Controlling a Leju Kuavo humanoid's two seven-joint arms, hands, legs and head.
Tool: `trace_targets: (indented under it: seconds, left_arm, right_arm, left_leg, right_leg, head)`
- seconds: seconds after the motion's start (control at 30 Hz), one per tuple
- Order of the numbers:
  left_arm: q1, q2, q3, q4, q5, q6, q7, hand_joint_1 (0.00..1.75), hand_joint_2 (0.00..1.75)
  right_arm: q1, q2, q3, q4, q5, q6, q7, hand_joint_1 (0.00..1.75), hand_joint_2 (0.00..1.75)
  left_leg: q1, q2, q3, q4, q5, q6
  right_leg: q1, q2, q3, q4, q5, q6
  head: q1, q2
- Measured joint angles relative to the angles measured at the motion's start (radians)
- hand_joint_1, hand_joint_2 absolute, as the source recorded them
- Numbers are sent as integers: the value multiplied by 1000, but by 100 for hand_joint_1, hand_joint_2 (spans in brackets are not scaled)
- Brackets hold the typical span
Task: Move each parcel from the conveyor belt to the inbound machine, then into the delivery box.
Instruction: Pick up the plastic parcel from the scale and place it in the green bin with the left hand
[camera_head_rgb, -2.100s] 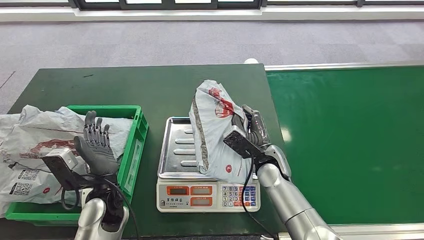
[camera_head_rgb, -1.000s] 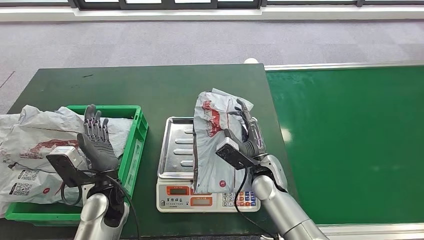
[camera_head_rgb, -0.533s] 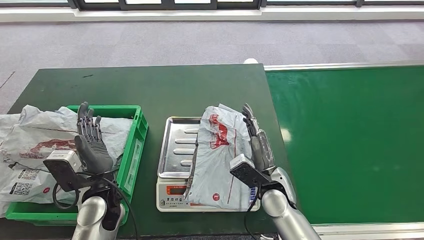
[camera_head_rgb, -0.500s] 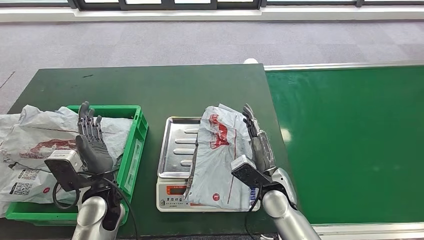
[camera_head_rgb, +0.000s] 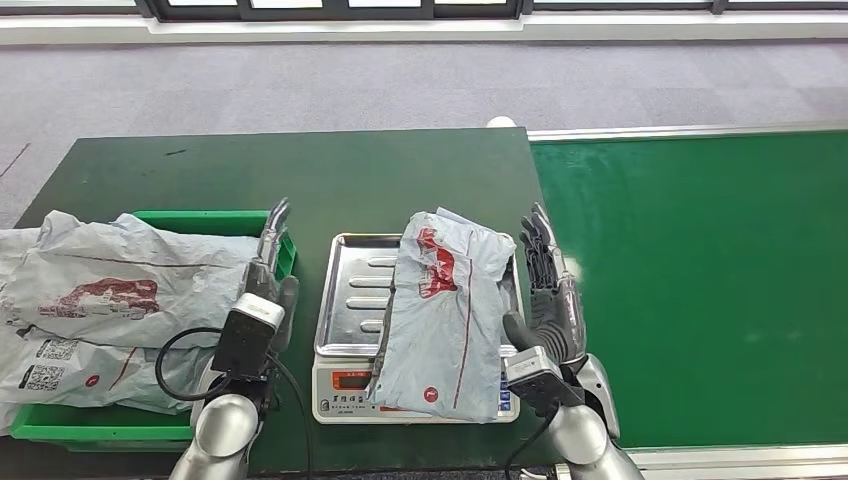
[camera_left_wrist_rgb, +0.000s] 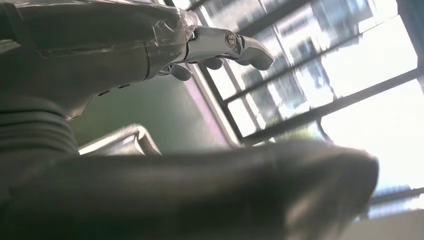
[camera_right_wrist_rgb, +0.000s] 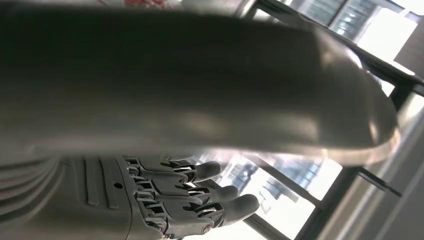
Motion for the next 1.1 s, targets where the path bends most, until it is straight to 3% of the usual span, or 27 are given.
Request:
trace_targets:
  seconds: [0.17, 0.33, 0.5, 0.67, 0.8, 0.83, 0.97, 1.1]
  left_arm:
    - [-25, 17, -122, 27, -217, -133, 52, 0, 175]
    - [-106, 12, -220, 148, -210, -189, 19, 0, 175]
    - [-196, -5, -318, 301, -286, -174, 19, 0, 175]
    - [-236, -17, -374, 389, -303, -161, 20, 0, 175]
    - [-250, -21, -393, 425, -302, -157, 19, 0, 0]
    - [-253, -25, -396, 436, -301, -156, 19, 0, 0]
    - [-272, -44, -410, 500, -301, -144, 17, 0, 175]
    - [-285, -60, -427, 564, -313, -134, 16, 0, 175]
  right_arm:
    - [24, -13, 0, -104, -33, 36, -37, 0, 175]
    - [41, -15, 0, -172, -56, 77, -51, 0, 175]
    - [41, -15, 0, -222, -40, 103, -63, 0, 175]
    - [42, -15, 0, -250, -34, 109, -62, 0, 175]
    - [43, -15, 0, -259, -31, 115, -63, 0, 175]
    - [43, -14, 0, -261, -29, 117, -64, 0, 175]
    - [43, -12, 0, -267, -23, 133, -64, 0, 175]
    - [40, -7, 0, -267, -21, 141, -64, 0, 175]
  left_leg:
    - [0, 0, 0, 0, 0, 0]
    - [0, 0, 0, 0, 0, 0]
    - [0, 0, 0, 0, 1, 0]
    - [0, 1, 0, 0, 1, 0]
    - [0, 0, 0, 0, 1, 0]
    - [0, 0, 0, 0, 1, 0]
    - [0, 0, 0, 0, 1, 0]
    - [0, 0, 0, 0, 1, 0]
  right_leg:
    - [0, 0, 0, 0, 0, 0]
    - [0, 0, 0, 0, 1, 0]
    - [0, 0, 1, 0, 2, 1]
    - [0, 0, 1, 0, 2, 1]
    - [0, 0, 0, 0, 2, 1]
    - [0, 0, 0, 0, 2, 1]
    - [0, 0, 1, 0, 2, 0]
    - [0, 0, 1, 0, 2, 1]
  head:
    - [0, 0]
    - [0, 0]
    - [0, 0]
    - [0, 0]
    - [0, 0]
    - [0, 0]
    - [0, 0]
    - [0, 0]
